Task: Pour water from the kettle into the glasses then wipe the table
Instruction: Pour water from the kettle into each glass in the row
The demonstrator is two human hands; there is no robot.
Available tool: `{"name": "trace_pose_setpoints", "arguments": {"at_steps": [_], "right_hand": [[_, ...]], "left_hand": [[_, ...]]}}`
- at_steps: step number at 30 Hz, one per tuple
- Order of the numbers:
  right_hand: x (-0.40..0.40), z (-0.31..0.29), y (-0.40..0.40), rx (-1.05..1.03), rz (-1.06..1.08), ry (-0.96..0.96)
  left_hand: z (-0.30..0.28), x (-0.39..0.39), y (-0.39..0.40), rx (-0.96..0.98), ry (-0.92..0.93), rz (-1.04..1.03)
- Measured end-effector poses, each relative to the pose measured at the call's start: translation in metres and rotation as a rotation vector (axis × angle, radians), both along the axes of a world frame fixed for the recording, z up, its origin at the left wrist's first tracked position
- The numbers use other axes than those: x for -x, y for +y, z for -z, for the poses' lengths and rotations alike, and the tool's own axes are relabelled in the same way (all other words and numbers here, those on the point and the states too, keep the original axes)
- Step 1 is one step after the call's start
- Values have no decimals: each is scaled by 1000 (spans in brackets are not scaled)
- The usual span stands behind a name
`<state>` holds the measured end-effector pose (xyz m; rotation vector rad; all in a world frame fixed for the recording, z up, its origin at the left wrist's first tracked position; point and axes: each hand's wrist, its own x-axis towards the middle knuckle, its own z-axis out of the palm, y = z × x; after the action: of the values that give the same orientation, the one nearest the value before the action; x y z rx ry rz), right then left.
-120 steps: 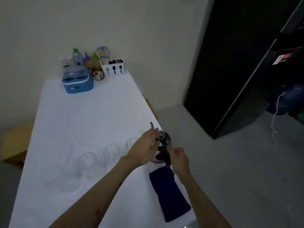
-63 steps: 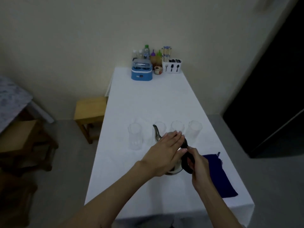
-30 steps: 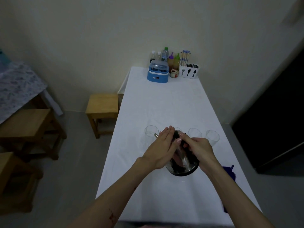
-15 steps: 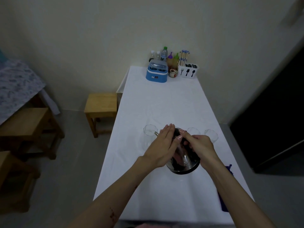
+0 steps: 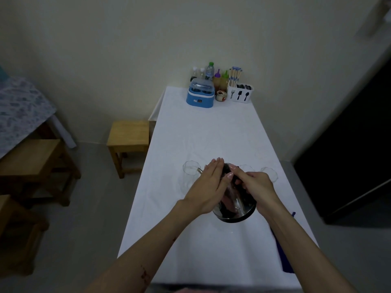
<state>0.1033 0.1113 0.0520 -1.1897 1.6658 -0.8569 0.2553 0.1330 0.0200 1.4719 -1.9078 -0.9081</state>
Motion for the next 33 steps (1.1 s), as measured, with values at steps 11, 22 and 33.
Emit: {"name": "trace_pose_setpoints", "arguments": {"at_steps": [11, 22, 33], "right_hand": [[-1, -3, 2, -2, -4, 4], [-2, -4, 3, -13, -9, 11], [-2, -3, 5, -16, 2, -21]], "left_hand": [[4, 4, 1, 37, 11, -23], [5, 6, 2, 43, 18, -39], [4, 7, 3, 42, 22, -31]]}}
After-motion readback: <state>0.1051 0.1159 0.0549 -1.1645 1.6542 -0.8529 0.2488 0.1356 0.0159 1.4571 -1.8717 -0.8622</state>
